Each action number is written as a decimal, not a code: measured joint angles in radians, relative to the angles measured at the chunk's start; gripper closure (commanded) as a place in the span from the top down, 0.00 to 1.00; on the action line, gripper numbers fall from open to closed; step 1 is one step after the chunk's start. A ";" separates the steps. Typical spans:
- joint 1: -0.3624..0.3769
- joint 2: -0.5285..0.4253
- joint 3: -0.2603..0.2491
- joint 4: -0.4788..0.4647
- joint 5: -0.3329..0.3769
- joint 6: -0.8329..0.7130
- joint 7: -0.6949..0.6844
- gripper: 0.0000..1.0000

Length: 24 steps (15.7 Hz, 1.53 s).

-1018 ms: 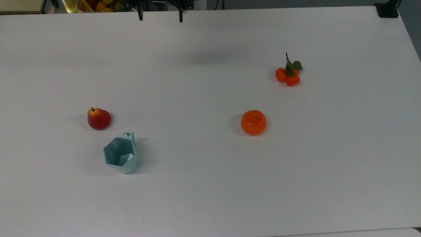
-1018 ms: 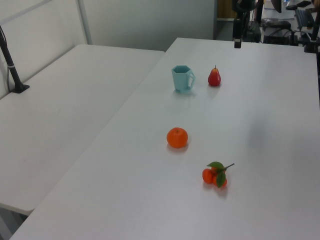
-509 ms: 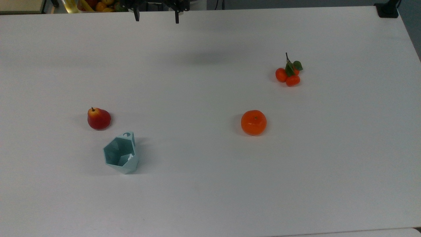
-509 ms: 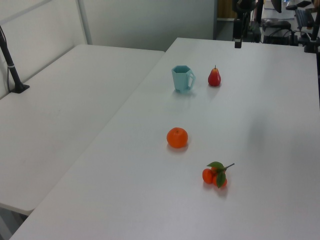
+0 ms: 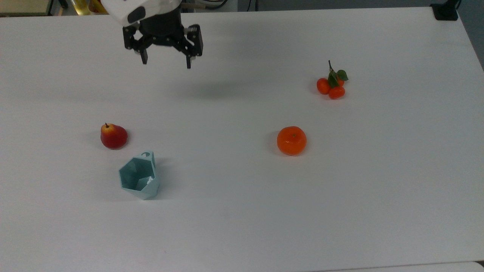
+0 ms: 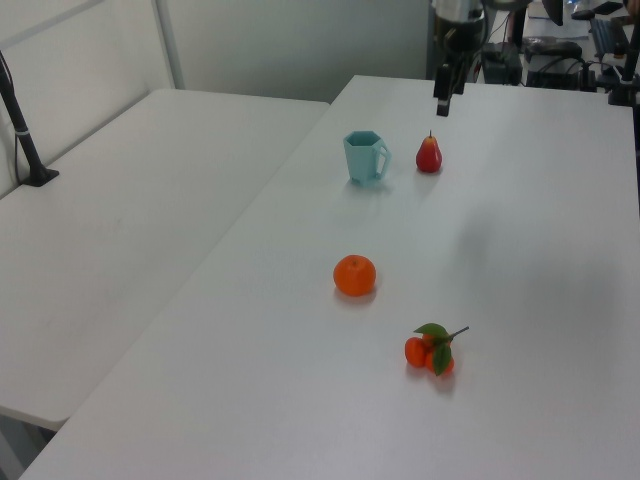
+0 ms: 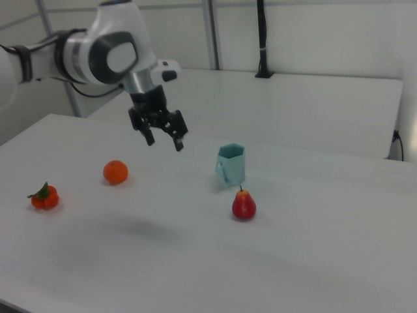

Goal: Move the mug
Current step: 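Lower the gripper over the teal mug's rim beside the red pear, then close the gripper on the teal mug's rim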

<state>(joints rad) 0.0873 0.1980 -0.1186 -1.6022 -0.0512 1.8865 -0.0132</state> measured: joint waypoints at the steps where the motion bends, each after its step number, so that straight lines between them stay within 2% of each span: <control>1: -0.007 0.027 0.000 0.000 0.000 0.043 0.000 1.00; 11: -0.031 0.254 0.000 0.020 0.007 0.386 0.002 1.00; 16: -0.061 0.326 0.000 0.023 0.007 0.538 0.005 0.87; 18: -0.068 0.349 0.000 0.024 0.007 0.593 0.023 0.70; 19: -0.071 0.363 0.000 0.024 0.007 0.618 0.036 0.53; 21: -0.072 0.390 0.000 0.026 0.007 0.666 0.050 0.32; 24: -0.072 0.404 0.000 0.028 0.007 0.684 0.057 0.13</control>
<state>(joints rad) 0.0148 0.6015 -0.1188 -1.5740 -0.0440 2.5708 0.0435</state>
